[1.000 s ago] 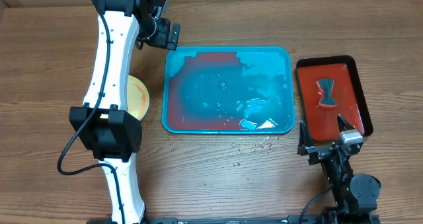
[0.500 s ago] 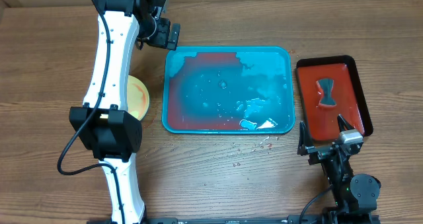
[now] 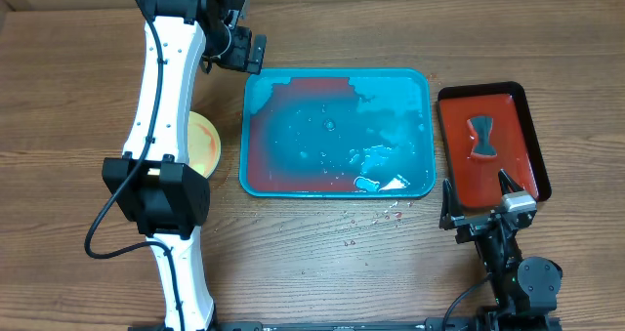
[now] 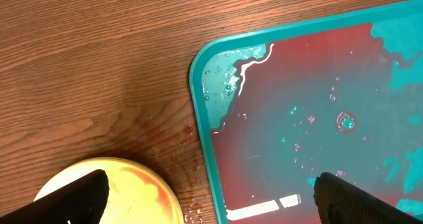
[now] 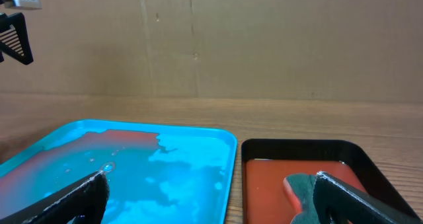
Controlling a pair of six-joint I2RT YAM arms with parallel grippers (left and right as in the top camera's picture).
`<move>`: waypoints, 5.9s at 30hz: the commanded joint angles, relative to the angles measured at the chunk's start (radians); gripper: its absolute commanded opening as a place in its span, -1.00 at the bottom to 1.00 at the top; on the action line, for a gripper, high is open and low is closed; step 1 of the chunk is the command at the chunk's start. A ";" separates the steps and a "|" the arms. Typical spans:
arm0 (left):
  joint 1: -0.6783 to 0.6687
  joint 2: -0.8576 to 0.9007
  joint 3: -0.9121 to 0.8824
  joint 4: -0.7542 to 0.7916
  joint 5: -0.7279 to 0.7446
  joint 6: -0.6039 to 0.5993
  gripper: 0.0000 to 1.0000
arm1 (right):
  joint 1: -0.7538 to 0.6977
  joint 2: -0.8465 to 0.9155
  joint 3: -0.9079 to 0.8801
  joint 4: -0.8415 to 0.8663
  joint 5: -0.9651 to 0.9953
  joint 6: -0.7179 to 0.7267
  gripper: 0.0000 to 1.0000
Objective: Clean dirty plates on tray and stack at the side
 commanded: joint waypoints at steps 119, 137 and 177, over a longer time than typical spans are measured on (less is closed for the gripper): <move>0.182 -2.218 -2.361 1.322 0.056 0.212 1.00 | 0.006 -0.011 -0.010 0.005 0.006 0.007 1.00; 0.182 -2.218 -2.361 1.322 0.056 0.212 1.00 | 0.006 -0.011 -0.010 0.005 0.006 0.007 1.00; 0.182 -2.218 -2.361 1.322 0.056 0.212 1.00 | 0.006 -0.011 -0.010 0.005 0.006 0.007 1.00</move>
